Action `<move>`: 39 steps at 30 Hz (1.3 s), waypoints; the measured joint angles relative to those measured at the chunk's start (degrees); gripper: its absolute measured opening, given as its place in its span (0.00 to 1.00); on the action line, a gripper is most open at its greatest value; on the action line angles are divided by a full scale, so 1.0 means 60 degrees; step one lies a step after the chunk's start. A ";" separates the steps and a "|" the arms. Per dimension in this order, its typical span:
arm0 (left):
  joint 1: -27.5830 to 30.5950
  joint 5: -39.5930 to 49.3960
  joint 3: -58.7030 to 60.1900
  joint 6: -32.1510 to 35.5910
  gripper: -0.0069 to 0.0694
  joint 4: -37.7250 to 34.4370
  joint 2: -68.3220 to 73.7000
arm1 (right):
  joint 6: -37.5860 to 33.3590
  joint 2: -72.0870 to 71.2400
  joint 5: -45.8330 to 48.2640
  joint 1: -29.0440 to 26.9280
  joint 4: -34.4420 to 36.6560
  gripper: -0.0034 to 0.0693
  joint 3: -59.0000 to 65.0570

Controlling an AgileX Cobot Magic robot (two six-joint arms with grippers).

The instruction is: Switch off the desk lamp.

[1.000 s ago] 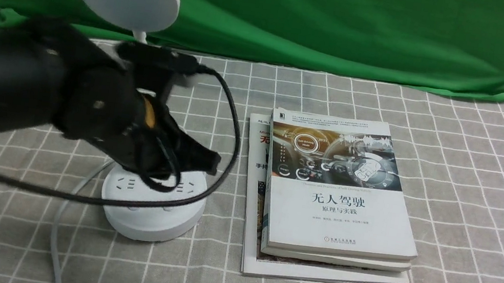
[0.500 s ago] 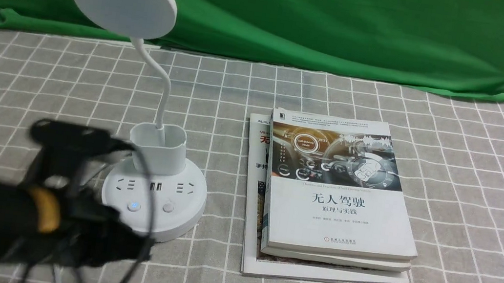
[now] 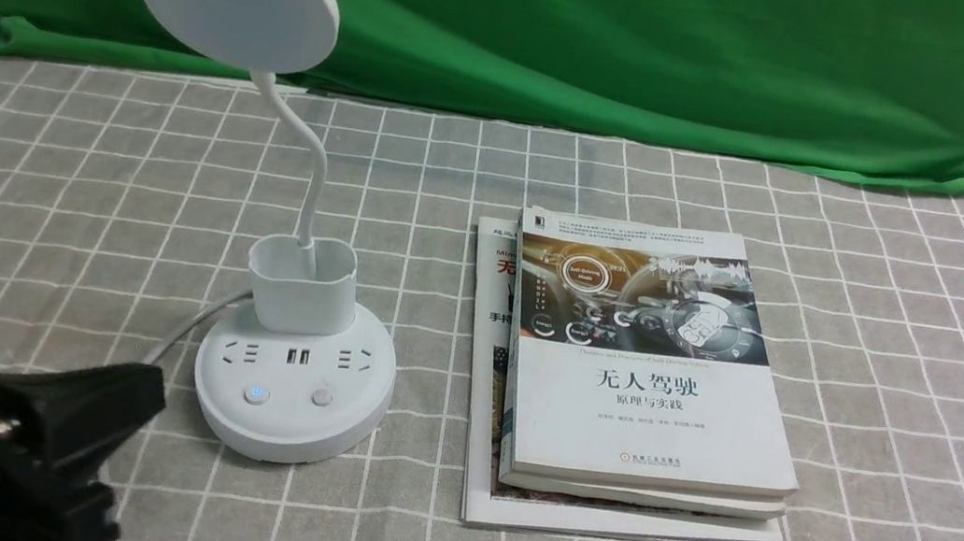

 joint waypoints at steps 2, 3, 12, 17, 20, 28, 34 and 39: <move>0.0000 -0.0059 0.0020 0.0000 0.09 0.0145 -0.0152 | 0.0000 0.0000 0.0000 0.0000 0.0000 0.10 0.0000; 0.0000 -0.0073 0.0021 0.0041 0.09 0.0254 -0.0172 | 0.0000 0.0000 0.0000 0.0000 0.0000 0.10 0.0000; 0.0000 -0.0477 0.0132 0.0556 0.09 0.0469 -0.0176 | 0.0000 0.0000 0.0000 0.0000 0.0000 0.10 0.0000; 0.1064 -0.0571 0.0629 0.1874 0.09 0.0051 -0.1128 | 0.0000 0.0000 0.0000 0.0000 0.0000 0.10 0.0000; 0.2283 -0.0606 0.1095 0.2416 0.09 -0.0292 -0.2156 | 0.0000 0.0000 0.0000 0.0000 0.0000 0.10 0.0000; 0.5281 -0.0359 0.2450 0.3043 0.09 -0.0643 -0.4799 | 0.0000 0.0000 0.0000 0.0000 0.0000 0.10 0.0000; 0.5411 0.1313 0.2803 0.3096 0.09 -0.0903 -0.5689 | 0.0000 0.0000 0.0000 0.0000 0.0000 0.10 0.0000; 0.5152 0.1641 0.2814 0.3561 0.09 -0.0950 -0.5741 | 0.0000 0.0000 0.0001 0.0000 0.0000 0.10 0.0000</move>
